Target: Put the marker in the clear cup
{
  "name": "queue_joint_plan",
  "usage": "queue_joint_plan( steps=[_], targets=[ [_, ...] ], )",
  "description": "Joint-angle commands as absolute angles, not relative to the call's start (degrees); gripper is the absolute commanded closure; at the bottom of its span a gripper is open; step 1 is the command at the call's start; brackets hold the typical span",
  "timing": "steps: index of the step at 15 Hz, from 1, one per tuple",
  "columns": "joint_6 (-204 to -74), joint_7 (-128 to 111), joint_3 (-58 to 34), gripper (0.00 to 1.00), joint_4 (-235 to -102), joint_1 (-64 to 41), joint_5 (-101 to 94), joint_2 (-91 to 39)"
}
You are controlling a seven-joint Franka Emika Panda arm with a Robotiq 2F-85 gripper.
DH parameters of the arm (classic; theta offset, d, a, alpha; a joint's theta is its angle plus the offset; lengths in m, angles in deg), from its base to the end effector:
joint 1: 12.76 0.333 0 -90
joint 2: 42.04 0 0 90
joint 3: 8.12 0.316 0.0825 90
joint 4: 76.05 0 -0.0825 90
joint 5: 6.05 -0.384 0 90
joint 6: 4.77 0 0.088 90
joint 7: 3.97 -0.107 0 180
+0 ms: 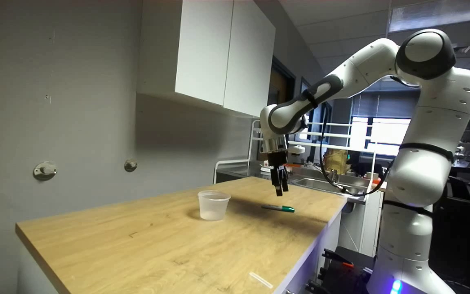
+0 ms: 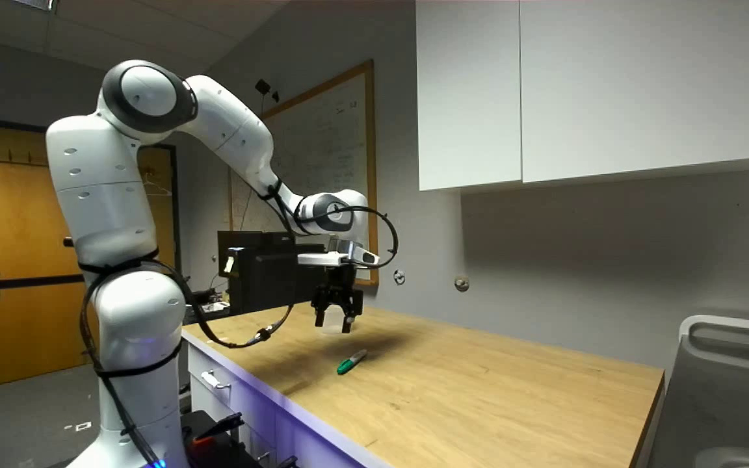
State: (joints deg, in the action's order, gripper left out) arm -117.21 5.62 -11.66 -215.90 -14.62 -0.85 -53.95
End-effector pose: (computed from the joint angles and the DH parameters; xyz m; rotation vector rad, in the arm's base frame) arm 0.4230 -0.0457 0.3615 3.0758 0.1883 -0.4291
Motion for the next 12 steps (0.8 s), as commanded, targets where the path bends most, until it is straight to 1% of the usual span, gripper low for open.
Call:
queue_joint_plan(
  steps=[1,6,12],
  targets=[
    [-118.1,13.9,-14.0,0.00,-213.1,-15.6,-1.0,-48.6],
    [-118.2,20.2,-15.2,0.00,-209.5,-17.1,-2.0,-41.7],
    [-118.0,22.5,-14.4,0.00,-206.9,-18.0,-2.4,-37.0]
  ],
)
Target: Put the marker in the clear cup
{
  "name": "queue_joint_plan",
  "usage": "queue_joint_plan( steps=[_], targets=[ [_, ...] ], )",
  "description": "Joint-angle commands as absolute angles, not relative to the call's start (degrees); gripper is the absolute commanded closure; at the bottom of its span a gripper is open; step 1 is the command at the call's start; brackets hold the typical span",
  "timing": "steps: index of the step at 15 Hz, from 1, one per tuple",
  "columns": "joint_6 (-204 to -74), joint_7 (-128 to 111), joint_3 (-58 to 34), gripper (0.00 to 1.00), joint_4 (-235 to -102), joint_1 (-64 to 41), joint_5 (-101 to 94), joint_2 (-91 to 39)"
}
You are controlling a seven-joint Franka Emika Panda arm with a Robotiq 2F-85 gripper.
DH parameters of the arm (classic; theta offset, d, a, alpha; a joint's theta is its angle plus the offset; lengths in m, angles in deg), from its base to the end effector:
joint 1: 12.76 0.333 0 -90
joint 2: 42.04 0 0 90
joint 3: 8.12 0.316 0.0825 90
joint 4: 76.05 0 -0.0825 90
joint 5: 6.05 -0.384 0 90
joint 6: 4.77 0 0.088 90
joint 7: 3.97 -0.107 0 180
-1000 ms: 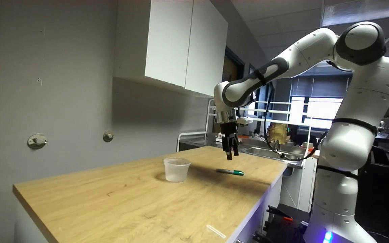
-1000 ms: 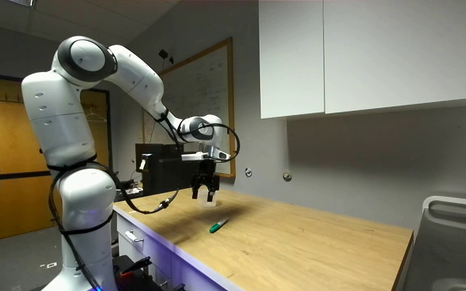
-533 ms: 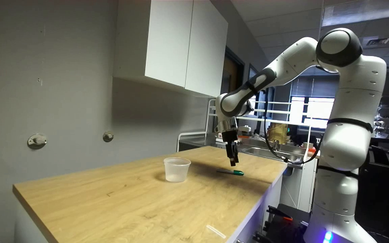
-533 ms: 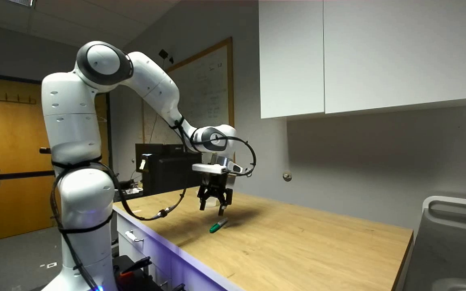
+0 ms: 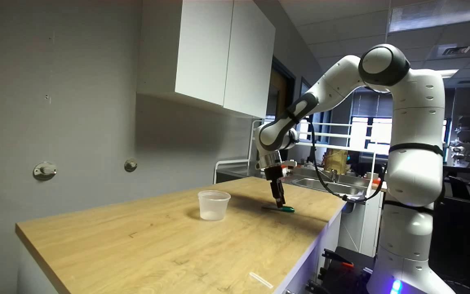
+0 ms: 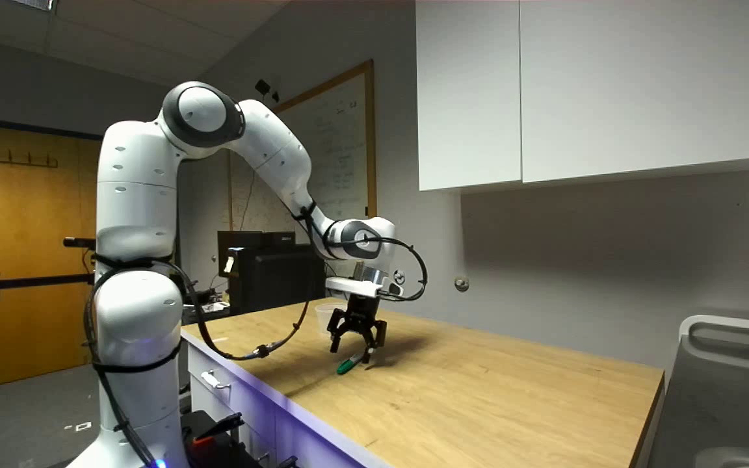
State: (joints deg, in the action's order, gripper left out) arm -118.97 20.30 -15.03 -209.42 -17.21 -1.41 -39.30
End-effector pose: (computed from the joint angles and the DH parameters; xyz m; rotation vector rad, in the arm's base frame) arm 0.4549 -0.0966 0.2934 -3.0085 -0.4115 0.5932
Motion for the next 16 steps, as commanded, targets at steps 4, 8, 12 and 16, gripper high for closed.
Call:
queue_joint_plan(
  steps=[4,8,12,16],
  targets=[
    [-118.5,22.4,-14.1,0.25,-206.6,-18.2,-2.3,-35.5],
    [-118.5,21.7,-14.0,0.47,-206.5,-18.3,-1.9,-35.4],
    [-118.1,21.5,-13.9,0.78,-206.4,-18.2,-1.8,-36.0],
    [-117.3,20.2,-13.6,0.90,-206.3,-18.0,-1.6,-36.9]
  ],
)
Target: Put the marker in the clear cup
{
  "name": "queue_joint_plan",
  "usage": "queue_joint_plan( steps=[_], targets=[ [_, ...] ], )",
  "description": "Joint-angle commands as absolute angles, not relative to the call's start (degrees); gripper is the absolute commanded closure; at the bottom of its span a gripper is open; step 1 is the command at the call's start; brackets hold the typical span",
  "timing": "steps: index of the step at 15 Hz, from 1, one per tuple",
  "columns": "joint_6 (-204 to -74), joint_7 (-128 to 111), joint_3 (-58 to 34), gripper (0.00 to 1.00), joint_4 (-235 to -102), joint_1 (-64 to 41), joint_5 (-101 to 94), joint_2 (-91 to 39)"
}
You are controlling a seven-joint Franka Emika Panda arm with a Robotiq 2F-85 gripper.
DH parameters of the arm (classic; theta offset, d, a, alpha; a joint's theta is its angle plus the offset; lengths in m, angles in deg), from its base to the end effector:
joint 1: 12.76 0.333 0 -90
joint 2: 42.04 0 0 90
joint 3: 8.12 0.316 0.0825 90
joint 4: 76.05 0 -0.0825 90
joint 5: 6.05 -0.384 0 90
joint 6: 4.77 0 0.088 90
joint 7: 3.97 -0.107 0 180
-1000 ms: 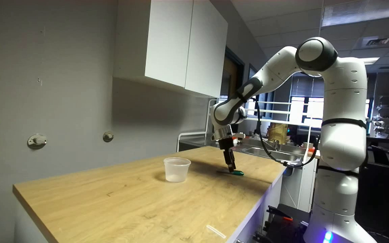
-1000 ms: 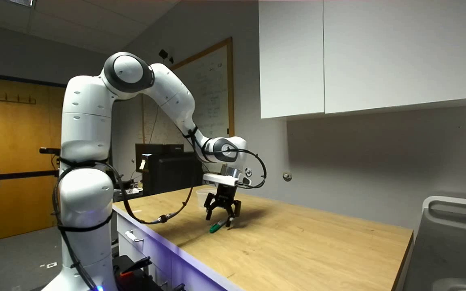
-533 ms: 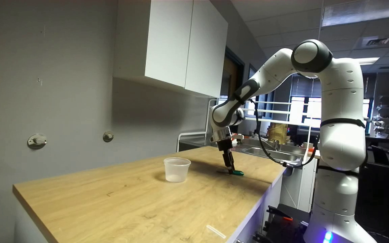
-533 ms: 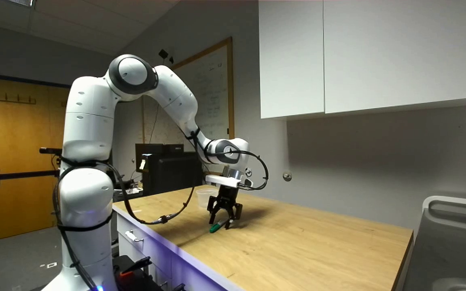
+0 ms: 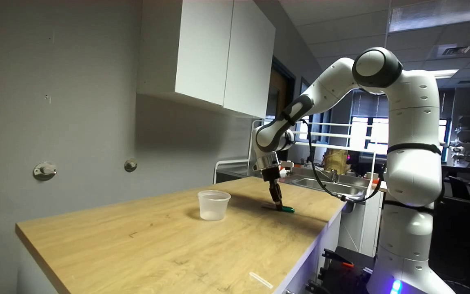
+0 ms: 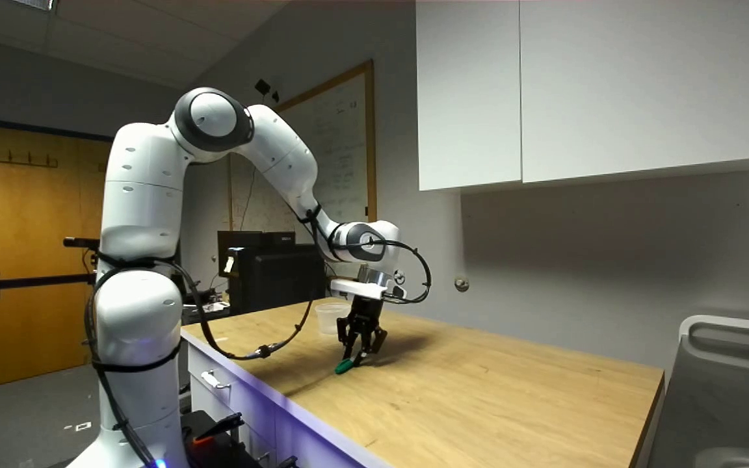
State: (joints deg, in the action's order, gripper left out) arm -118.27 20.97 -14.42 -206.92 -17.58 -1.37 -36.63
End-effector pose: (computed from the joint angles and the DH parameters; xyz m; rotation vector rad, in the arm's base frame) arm 0.4668 -0.0973 0.2871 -2.9996 -0.4338 0.6170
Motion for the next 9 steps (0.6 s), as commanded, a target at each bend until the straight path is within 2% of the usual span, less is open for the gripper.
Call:
queue_joint_plan(
  steps=[1,9],
  targets=[
    [-117.1,18.3,-13.5,0.90,-206.3,-17.7,-1.9,-37.4],
    [-118.7,-7.6,-10.8,0.90,-207.5,-14.9,-5.8,-45.3]
  ],
)
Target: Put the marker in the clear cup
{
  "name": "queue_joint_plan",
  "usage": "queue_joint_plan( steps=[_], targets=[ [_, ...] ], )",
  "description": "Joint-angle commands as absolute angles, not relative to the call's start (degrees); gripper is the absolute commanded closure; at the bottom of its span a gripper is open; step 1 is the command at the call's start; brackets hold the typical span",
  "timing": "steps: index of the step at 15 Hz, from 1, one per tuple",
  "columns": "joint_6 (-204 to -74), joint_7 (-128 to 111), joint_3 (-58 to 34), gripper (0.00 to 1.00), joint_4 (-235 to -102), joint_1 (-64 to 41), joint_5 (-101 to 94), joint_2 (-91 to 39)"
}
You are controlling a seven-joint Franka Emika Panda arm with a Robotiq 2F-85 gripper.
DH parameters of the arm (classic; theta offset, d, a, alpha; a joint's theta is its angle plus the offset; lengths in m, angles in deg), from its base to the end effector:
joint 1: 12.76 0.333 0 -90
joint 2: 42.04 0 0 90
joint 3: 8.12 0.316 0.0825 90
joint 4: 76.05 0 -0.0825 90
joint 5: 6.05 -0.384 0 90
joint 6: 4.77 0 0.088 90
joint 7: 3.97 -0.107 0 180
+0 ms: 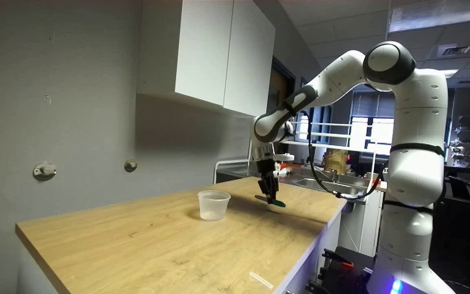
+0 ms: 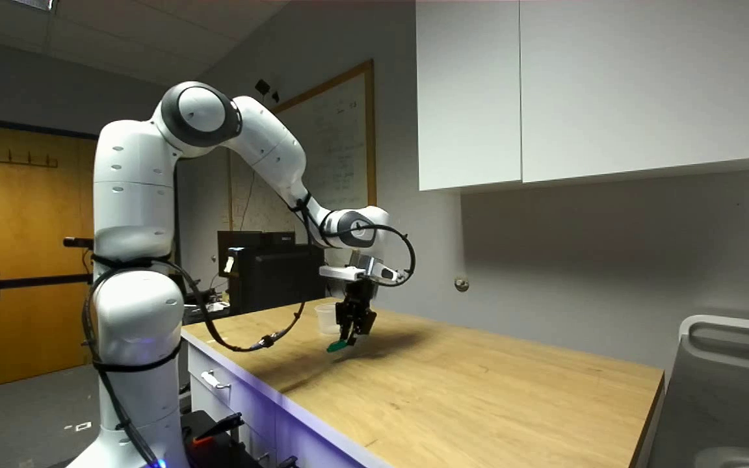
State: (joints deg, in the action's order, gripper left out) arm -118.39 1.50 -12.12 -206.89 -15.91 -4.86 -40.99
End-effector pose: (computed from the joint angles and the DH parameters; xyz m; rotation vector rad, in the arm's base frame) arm 0.4754 -0.0610 0.3233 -3.0855 0.0280 0.4963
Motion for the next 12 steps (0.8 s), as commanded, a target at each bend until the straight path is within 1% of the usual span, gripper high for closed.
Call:
queue_joint_plan(
  steps=[1,6,12],
  targets=[
    [-119.2,-11.4,-10.3,0.90,-207.7,-14.4,-5.4,-46.6],
    [-123.0,-29.5,-6.7,0.90,-206.4,-12.8,-4.3,-50.0],
    [-128.6,-51.4,-1.6,0.90,-202.8,-12.0,1.9,-49.1]
  ],
)
